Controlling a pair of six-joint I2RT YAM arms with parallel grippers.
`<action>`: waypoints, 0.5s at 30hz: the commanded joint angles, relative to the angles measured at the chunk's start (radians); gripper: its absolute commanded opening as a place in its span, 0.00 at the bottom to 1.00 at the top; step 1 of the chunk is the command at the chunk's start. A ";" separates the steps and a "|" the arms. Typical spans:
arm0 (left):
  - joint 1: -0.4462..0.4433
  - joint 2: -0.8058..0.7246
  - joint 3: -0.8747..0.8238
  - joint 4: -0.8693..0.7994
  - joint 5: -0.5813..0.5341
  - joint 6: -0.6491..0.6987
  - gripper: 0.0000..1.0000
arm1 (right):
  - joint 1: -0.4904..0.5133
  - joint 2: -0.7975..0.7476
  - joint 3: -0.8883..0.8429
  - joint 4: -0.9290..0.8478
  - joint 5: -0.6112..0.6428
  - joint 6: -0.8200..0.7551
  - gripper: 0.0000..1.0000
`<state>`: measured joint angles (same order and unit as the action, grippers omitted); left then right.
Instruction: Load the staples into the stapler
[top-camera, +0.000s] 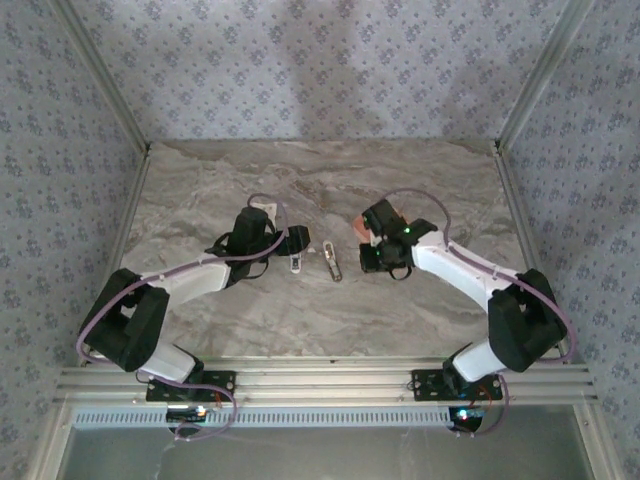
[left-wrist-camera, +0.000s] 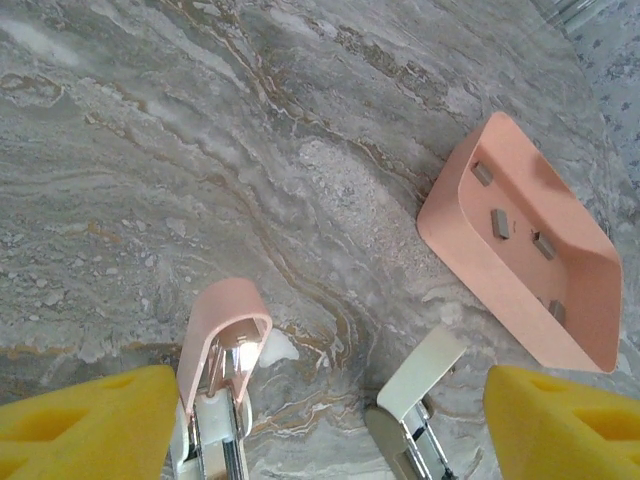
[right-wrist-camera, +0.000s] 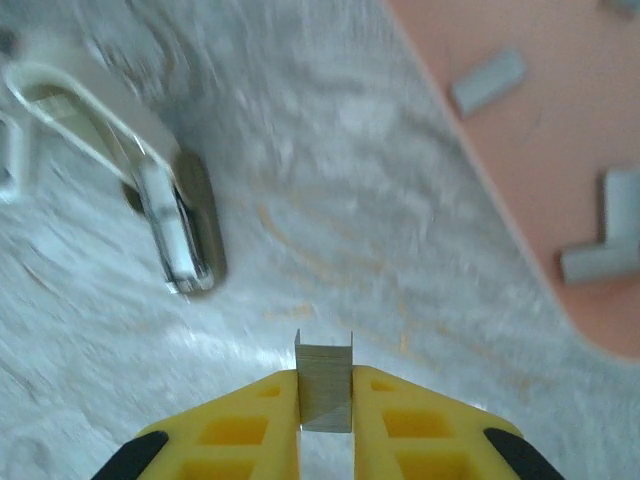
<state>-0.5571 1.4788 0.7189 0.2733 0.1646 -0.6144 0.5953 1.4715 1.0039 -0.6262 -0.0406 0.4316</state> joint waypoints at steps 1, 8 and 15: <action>-0.013 -0.020 -0.024 0.065 0.010 0.005 0.80 | 0.037 -0.036 -0.059 -0.011 -0.017 0.041 0.17; -0.031 -0.027 -0.049 0.084 -0.016 -0.002 0.80 | 0.079 0.019 -0.110 -0.017 -0.038 0.035 0.17; -0.038 -0.024 -0.058 0.093 -0.024 -0.004 0.80 | 0.092 0.096 -0.120 -0.014 -0.049 0.010 0.17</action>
<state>-0.5858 1.4788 0.6750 0.3271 0.1570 -0.6151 0.6746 1.5410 0.8948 -0.6243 -0.0761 0.4549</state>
